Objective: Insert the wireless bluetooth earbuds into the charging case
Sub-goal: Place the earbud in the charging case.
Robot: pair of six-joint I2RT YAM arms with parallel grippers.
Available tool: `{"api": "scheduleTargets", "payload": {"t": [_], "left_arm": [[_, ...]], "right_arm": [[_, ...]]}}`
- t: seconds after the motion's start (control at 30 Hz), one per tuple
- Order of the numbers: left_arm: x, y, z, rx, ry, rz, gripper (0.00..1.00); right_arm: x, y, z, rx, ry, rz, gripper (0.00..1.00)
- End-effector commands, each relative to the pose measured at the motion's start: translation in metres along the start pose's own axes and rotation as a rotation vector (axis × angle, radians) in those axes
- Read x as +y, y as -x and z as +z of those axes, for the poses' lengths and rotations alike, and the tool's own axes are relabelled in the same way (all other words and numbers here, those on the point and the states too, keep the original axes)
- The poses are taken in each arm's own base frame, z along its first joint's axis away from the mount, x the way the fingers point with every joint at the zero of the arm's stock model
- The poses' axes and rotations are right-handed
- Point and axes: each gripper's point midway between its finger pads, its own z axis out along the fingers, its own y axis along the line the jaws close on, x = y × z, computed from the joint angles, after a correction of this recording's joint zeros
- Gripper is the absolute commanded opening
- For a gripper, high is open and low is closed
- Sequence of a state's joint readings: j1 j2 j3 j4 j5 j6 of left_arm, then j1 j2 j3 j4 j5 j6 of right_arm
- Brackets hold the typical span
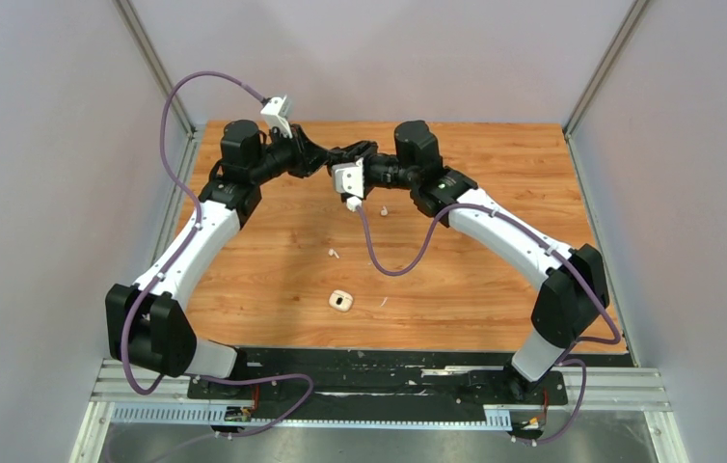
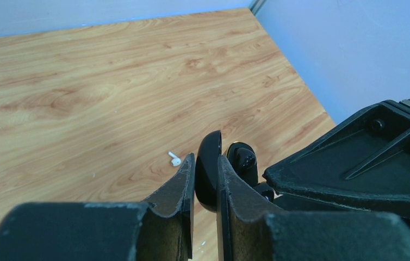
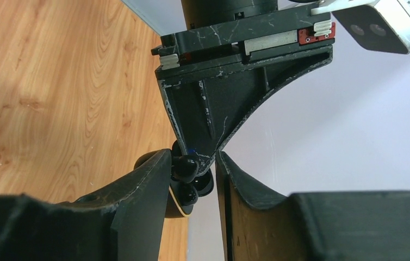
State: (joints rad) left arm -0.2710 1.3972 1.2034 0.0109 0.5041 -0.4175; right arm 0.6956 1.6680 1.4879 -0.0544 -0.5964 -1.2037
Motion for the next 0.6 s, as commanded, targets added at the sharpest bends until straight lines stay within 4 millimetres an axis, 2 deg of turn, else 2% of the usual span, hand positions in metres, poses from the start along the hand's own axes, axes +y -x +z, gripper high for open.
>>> {"api": "scheduleTargets", "payload": {"t": [0.0, 0.27, 0.57], "left_arm": [[-0.014, 0.027, -0.007, -0.080, -0.042, 0.059, 0.00], [-0.016, 0.024, -0.008, -0.072, -0.060, 0.084, 0.00], [-0.015, 0.017, -0.008, -0.053, -0.071, 0.115, 0.00]], "right_arm": [[-0.002, 0.005, -0.003, -0.013, 0.030, 0.091, 0.39], [-0.006, -0.004, -0.009, 0.016, 0.034, 0.195, 0.43], [-0.026, 0.006, -0.013, -0.012, -0.002, 0.334, 0.46]]}}
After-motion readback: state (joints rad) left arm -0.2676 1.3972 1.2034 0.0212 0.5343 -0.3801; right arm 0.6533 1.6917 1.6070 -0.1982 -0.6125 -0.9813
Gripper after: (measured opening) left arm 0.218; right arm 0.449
